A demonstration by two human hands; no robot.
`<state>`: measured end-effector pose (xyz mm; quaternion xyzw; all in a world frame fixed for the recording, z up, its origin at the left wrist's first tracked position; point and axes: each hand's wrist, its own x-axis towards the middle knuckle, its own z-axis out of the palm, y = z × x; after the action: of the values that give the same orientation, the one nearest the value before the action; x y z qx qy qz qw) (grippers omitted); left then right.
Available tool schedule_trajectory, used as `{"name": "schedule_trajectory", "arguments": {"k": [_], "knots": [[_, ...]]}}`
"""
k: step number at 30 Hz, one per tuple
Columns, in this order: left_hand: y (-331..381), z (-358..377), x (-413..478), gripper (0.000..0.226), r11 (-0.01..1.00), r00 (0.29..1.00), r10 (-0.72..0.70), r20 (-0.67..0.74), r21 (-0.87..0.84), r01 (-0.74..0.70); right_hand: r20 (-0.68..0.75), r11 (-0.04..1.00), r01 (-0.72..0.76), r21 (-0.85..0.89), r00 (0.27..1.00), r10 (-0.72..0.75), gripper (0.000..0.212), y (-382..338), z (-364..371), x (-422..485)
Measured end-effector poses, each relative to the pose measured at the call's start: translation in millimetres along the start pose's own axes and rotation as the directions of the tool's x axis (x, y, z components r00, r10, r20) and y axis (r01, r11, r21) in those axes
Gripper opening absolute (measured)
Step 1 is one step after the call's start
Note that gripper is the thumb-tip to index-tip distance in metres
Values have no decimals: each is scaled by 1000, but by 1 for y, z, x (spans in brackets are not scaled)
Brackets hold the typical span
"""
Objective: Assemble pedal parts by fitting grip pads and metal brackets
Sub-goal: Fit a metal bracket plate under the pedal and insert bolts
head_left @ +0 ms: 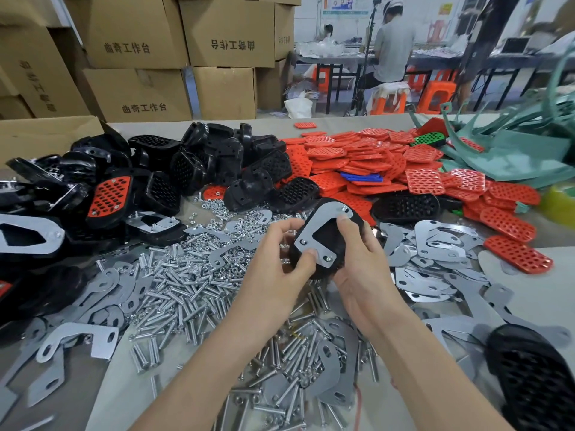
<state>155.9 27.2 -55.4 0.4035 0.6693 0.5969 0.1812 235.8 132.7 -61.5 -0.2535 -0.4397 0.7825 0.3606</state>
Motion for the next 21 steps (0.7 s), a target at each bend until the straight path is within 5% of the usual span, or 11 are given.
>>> {"name": "schedule_trajectory", "arguments": {"k": [10,21], "knots": [[-1,-20,12,32,984,993,-89,-71,-158,77,336,998,-40,52,942,20,49,-16,-1,-8],[-5,-27,14,38,979,994,-111,-20,-171,106,358,994,19,-107,934,21,54,-9,-7,-4]]}}
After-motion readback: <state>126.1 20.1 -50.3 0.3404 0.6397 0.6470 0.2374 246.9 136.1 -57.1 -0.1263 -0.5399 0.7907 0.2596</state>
